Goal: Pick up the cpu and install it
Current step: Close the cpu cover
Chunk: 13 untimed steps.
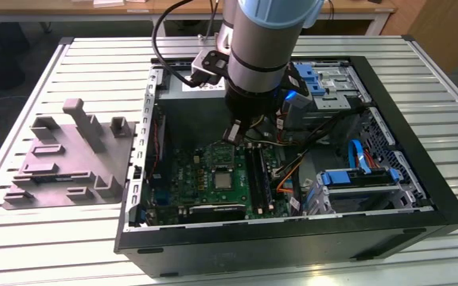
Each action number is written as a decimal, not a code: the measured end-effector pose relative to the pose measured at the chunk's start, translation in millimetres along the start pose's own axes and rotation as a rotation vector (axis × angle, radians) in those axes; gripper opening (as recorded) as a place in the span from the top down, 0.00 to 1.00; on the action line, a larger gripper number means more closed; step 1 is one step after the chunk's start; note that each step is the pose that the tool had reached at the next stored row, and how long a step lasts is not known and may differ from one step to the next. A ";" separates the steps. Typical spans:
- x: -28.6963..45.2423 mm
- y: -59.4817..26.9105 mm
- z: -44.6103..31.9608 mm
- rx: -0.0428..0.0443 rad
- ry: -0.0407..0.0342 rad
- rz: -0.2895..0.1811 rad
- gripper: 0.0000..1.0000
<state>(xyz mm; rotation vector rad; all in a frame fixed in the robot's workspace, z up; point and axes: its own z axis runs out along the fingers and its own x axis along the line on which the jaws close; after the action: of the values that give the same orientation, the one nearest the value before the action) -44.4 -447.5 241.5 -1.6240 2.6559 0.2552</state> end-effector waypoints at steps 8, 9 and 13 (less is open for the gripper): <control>-0.2 0.4 -2.5 -0.0174 0.0087 -0.014 0.89; -0.2 0.4 -2.4 -0.0175 0.0086 -0.014 0.89; -0.2 0.4 -2.5 -0.0175 0.0087 -0.014 0.89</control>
<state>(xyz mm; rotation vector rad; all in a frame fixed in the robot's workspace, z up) -44.4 -447.5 244.0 -1.6519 2.6551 0.2724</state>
